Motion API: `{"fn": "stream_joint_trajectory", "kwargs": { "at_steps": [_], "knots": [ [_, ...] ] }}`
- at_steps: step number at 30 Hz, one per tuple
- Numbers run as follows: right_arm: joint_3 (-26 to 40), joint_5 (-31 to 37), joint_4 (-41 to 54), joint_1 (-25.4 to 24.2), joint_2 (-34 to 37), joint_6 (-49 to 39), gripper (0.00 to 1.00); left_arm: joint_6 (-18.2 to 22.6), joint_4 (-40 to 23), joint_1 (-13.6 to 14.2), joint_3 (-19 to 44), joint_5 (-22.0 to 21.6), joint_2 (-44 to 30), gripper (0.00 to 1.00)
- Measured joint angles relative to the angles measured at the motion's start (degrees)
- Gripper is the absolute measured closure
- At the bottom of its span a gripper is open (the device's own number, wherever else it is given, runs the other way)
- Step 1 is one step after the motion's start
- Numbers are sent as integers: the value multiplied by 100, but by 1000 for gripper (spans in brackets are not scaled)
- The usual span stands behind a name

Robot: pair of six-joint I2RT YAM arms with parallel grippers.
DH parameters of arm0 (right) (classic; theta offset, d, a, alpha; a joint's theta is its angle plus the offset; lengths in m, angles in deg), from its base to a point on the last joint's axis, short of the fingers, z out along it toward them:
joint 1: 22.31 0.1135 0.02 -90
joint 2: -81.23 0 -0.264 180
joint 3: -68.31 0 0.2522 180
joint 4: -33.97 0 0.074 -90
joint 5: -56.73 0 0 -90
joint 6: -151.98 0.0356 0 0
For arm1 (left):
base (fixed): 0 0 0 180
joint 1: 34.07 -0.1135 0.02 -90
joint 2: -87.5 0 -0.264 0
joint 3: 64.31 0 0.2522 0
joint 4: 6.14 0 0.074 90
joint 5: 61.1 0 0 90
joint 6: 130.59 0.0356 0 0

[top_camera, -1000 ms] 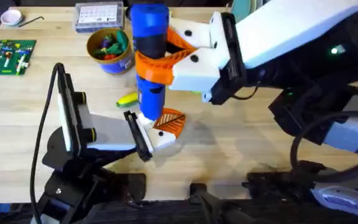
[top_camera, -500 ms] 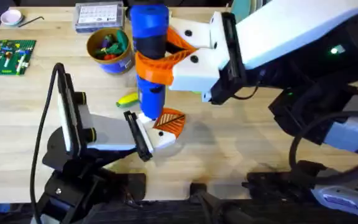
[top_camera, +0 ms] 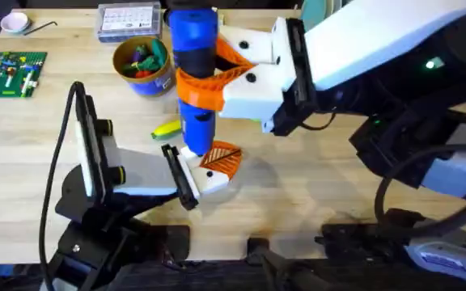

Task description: Pick up the gripper from the table and insert it into the empty holder that is missing its gripper. Then pick up a screw, insert it into the mounting hole, and use the screwdriver to tighten it. Finally, clean up the table by picking up the vegetable and placing it into the bucket.

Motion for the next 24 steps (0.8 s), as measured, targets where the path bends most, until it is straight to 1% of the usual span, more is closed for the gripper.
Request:
{"fn": "stream_joint_trajectory", "kwargs": {
  "at_steps": [7, 13, 24],
  "knots": [
    [4, 43, 303, 0, -100, -165, 979, -62, -7, 0, 0, 0, -2, 997],
    [4, 58, 373, 5, -128, -225, 979, -76, -7, 11, 0, 23, -4, 997],
    [1, -25, 172, 11, -127, -243, 979, -58, 0, 15, 0, 31, 2, 997]
  ]
}}
